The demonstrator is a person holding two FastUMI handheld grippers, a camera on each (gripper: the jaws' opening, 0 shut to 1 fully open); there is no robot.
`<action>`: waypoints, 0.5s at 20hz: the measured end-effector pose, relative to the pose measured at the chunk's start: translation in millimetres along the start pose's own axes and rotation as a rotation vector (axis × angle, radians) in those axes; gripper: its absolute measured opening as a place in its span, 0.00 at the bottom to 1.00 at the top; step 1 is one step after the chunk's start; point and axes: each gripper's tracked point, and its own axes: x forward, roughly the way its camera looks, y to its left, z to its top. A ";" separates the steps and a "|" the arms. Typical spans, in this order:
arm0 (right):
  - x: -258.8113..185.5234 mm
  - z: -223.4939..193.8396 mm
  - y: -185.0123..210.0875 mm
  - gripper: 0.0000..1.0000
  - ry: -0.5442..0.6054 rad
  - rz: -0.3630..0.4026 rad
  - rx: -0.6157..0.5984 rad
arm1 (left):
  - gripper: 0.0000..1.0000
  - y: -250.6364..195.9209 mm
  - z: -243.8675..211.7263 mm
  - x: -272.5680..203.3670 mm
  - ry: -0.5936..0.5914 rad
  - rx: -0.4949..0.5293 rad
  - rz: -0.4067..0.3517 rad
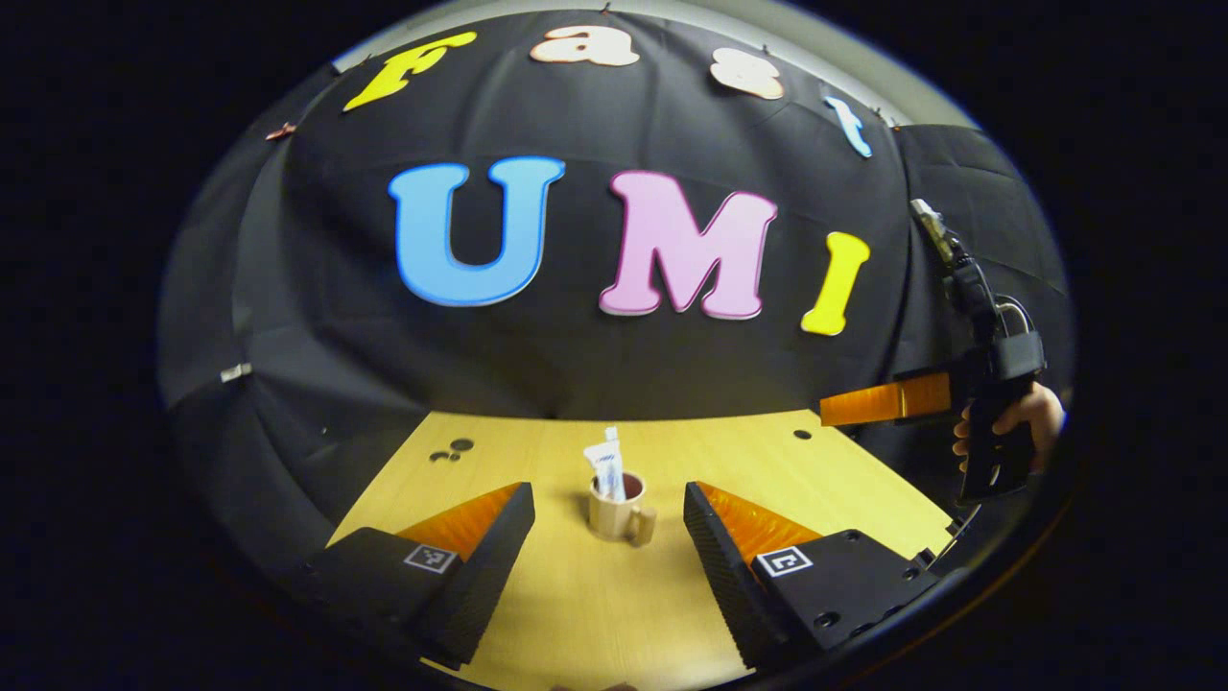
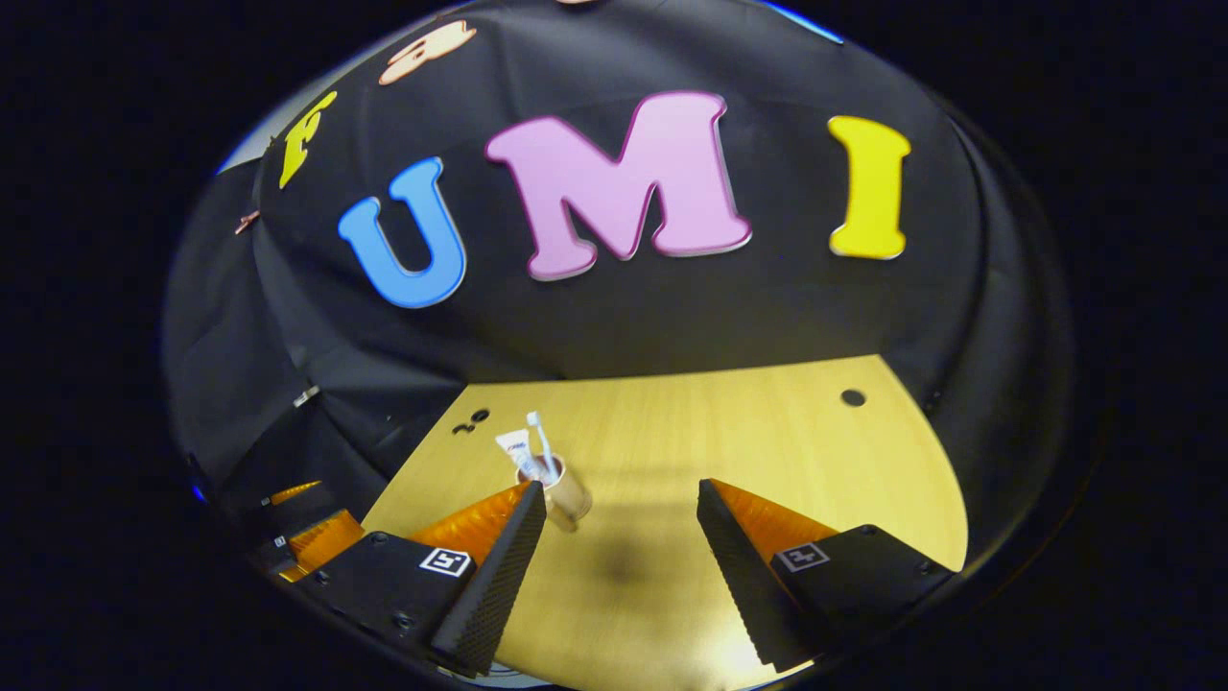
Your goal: Put the toothbrush and toothpaste on the desktop into the cup, then pick up the cup and place it on the coaster on the desktop.
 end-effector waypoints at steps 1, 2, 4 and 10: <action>-12.7 10.6 -10.8 0.98 -0.048 -0.028 0.009 | 0.98 -8.1 15.0 0.3 -0.031 0.026 -0.010; -26.8 18.0 -22.2 0.98 -0.085 -0.062 0.022 | 0.97 -16.3 28.4 -0.4 -0.065 0.051 -0.017; -51.0 29.0 -44.6 0.98 -0.162 -0.139 0.025 | 0.97 -46.3 51.9 -1.9 -0.134 0.089 -0.069; -117.2 41.0 -66.9 0.98 -0.357 -0.295 0.010 | 0.96 -88.5 71.1 -27.1 -0.166 0.019 -0.101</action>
